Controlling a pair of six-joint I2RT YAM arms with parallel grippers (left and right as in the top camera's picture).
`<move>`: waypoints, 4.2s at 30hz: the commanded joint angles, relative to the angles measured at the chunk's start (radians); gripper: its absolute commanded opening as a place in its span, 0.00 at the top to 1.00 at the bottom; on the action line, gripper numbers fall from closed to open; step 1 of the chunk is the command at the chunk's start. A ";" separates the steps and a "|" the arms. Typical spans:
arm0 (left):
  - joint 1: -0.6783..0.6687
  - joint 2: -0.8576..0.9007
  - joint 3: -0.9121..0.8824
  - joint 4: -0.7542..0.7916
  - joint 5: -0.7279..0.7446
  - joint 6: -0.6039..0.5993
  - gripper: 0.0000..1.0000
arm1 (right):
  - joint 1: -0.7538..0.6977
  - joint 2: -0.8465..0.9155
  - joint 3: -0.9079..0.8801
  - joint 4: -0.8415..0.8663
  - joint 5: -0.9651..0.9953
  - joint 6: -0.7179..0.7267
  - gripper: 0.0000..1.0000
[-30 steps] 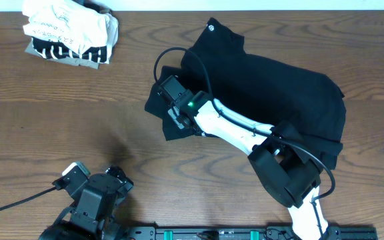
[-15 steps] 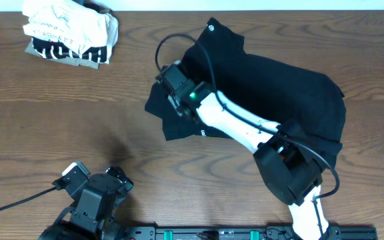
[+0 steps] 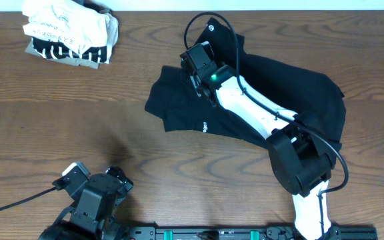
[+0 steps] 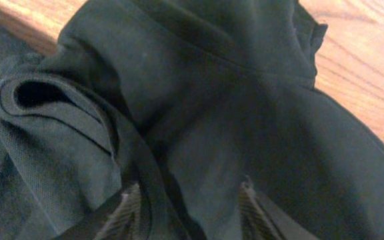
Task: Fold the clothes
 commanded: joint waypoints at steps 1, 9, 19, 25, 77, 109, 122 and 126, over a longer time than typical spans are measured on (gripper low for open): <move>0.004 -0.005 0.005 -0.006 -0.023 -0.005 0.02 | 0.009 0.001 0.036 -0.024 0.013 0.009 0.50; 0.004 -0.005 0.005 -0.006 -0.024 -0.005 0.02 | 0.026 -0.033 0.087 -0.091 -0.265 -0.042 0.51; 0.004 -0.005 0.005 -0.006 -0.023 -0.005 0.02 | 0.018 0.024 0.063 -0.183 -0.357 -0.051 0.54; 0.004 -0.005 0.005 -0.006 -0.023 -0.005 0.02 | 0.012 0.061 0.063 -0.200 -0.360 -0.033 0.49; 0.004 1.266 0.389 0.726 0.493 0.800 0.94 | -0.405 -0.404 -0.248 -0.824 -0.388 0.448 0.98; 0.012 1.448 0.389 0.790 0.421 0.801 0.94 | -0.592 -0.463 -0.651 -0.492 -0.503 0.434 0.98; 0.028 1.448 0.389 0.782 0.417 0.800 0.94 | -0.630 -0.463 -0.723 -0.394 -0.464 0.433 0.97; 0.051 1.448 0.389 0.769 0.417 0.800 0.94 | -0.658 -0.463 -0.772 -0.334 -0.450 0.433 0.96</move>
